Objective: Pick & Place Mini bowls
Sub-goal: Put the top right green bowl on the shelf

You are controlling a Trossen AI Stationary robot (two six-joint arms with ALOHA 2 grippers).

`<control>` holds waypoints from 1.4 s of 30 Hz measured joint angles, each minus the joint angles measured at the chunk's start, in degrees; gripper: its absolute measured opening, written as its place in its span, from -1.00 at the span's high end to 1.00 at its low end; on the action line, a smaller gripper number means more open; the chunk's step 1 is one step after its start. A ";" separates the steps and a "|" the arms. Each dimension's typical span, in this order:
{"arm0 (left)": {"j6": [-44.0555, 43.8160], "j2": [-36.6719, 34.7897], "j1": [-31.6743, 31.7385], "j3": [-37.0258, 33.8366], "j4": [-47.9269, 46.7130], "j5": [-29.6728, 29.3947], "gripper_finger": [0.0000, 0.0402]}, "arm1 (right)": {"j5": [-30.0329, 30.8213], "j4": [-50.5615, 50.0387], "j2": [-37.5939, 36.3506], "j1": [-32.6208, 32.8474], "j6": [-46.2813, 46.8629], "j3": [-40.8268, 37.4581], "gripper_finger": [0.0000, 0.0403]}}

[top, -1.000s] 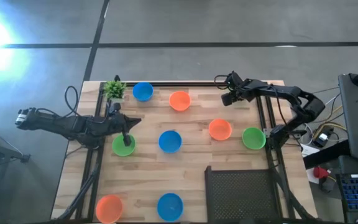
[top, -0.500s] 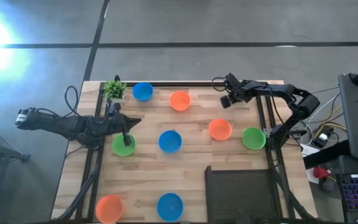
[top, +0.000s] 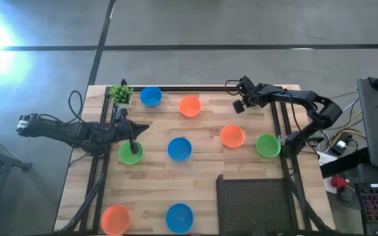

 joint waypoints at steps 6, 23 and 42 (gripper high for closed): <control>-0.01 0.00 -0.01 0.00 0.00 0.03 1.00 | 0.10 -2.91 -4.77 3.39 0.18 -0.04 0.96; 0.01 0.00 0.01 0.00 0.01 0.16 1.00 | -3.37 -16.67 -23.02 23.69 7.94 -0.04 0.96; 0.01 0.01 0.00 -0.04 -0.04 0.16 1.00 | -8.66 -23.68 -24.81 49.23 24.08 -0.04 0.96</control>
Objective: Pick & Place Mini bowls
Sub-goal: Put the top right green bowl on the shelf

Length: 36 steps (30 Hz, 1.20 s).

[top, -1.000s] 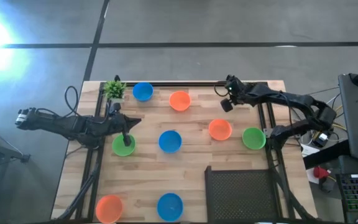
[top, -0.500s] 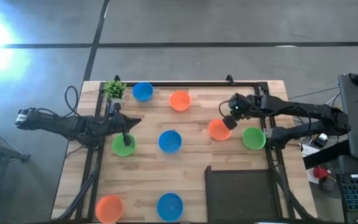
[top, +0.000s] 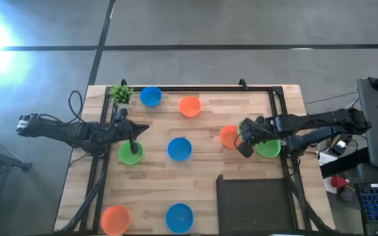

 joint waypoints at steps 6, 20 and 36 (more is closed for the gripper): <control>0.00 -0.01 -0.01 0.00 0.00 0.00 1.00 | -3.58 0.00 0.04 6.75 3.01 0.00 0.96; 0.00 0.01 0.00 0.00 0.03 -0.02 1.00 | -9.39 0.18 0.04 20.32 9.64 0.00 0.96; 0.00 -0.01 -0.01 0.00 0.04 -0.02 1.00 | -9.85 5.27 0.07 36.80 26.77 0.00 0.96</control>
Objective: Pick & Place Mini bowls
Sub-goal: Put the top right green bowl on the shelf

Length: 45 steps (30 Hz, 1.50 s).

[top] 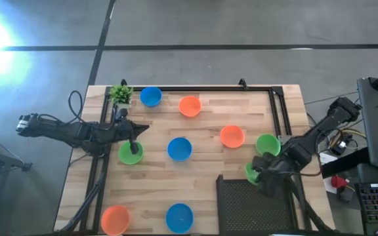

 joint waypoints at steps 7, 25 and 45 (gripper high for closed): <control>-0.02 0.01 0.01 0.00 -0.01 0.00 1.00 | 0.01 0.87 0.00 7.17 11.91 0.00 0.96; 0.00 0.00 0.02 0.00 0.05 0.00 1.00 | -7.39 5.65 11.71 15.24 24.89 0.00 0.96; 0.00 0.00 0.00 0.00 0.04 0.00 1.00 | -10.49 19.55 20.12 18.74 32.95 0.11 0.96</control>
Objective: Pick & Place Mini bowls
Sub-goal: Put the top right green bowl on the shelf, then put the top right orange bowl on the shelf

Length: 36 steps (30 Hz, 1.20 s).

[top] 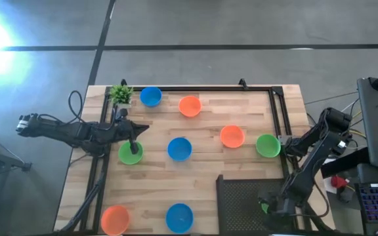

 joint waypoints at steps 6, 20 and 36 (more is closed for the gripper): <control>0.00 0.02 0.01 0.00 0.00 0.00 1.00 | -1.02 3.90 1.36 0.00 -0.66 0.00 0.96; 0.00 0.04 0.00 0.00 0.00 0.00 1.00 | -1.35 3.86 0.90 -0.02 0.70 -0.10 0.80; 0.04 0.07 0.00 0.00 -0.01 0.00 1.00 | -1.33 3.94 0.79 -0.04 0.47 -0.20 0.55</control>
